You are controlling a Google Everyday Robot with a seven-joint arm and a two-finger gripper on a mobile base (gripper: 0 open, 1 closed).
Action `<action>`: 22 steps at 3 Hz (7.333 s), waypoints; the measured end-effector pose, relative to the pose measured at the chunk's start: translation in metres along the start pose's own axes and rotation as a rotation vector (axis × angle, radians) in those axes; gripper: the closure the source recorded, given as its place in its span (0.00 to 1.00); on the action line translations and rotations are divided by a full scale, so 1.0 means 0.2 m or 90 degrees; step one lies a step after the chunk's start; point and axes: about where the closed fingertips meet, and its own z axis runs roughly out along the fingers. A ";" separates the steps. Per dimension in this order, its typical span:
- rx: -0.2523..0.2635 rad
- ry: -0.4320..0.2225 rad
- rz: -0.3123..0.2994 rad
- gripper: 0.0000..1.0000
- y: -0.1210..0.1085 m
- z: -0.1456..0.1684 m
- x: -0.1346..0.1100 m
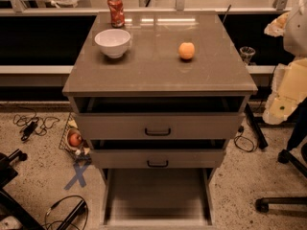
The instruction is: Place orange into bottom drawer
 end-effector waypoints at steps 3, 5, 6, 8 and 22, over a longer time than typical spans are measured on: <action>0.058 -0.074 0.047 0.00 -0.22 0.13 -0.11; 0.061 -0.209 0.147 0.00 -0.30 0.41 -0.24; 0.036 -0.322 0.208 0.00 -0.23 0.60 -0.38; 0.112 -0.482 0.311 0.00 -0.40 0.79 -0.45; 0.129 -0.597 0.469 0.98 -1.35 1.45 -0.63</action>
Offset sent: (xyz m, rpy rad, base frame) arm 0.0673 0.0075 -0.0098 0.1225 -0.1275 -0.0628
